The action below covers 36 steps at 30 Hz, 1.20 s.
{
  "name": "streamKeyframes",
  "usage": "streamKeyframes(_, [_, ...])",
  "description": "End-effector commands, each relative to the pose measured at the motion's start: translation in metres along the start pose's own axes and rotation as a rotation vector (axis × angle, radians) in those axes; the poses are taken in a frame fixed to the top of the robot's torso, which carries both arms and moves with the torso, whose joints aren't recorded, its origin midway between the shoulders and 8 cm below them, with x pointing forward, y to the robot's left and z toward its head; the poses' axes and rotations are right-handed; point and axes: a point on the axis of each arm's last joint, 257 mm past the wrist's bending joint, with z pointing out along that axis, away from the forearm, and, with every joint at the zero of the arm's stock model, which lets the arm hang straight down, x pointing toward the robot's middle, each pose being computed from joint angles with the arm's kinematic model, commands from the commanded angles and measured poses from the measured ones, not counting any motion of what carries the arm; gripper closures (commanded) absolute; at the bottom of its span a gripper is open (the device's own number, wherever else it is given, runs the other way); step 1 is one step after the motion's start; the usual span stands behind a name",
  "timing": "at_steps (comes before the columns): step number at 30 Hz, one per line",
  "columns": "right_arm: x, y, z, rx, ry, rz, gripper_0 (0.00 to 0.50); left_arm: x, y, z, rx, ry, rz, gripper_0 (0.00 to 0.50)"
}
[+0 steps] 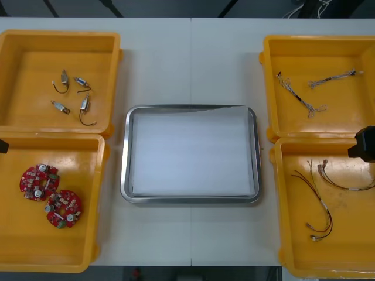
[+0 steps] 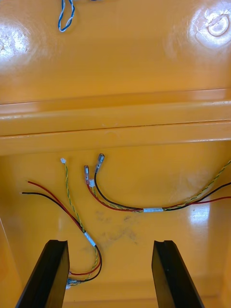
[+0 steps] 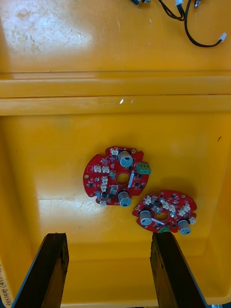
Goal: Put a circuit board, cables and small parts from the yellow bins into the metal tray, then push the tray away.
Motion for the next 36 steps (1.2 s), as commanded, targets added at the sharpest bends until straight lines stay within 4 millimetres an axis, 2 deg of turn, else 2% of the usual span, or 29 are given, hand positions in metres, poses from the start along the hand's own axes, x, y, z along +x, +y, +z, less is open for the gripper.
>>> streamKeyframes(1, [0.001,0.0121,-0.0004,-0.019,-0.009,-0.023,0.0,-0.0084,0.003,-0.0137,-0.038,-0.012,0.071,0.0])
streamKeyframes(36, [0.001,0.0121,-0.0004,-0.019,-0.009,-0.023,0.0,-0.0084,0.003,-0.0137,-0.038,-0.012,0.071,0.0])
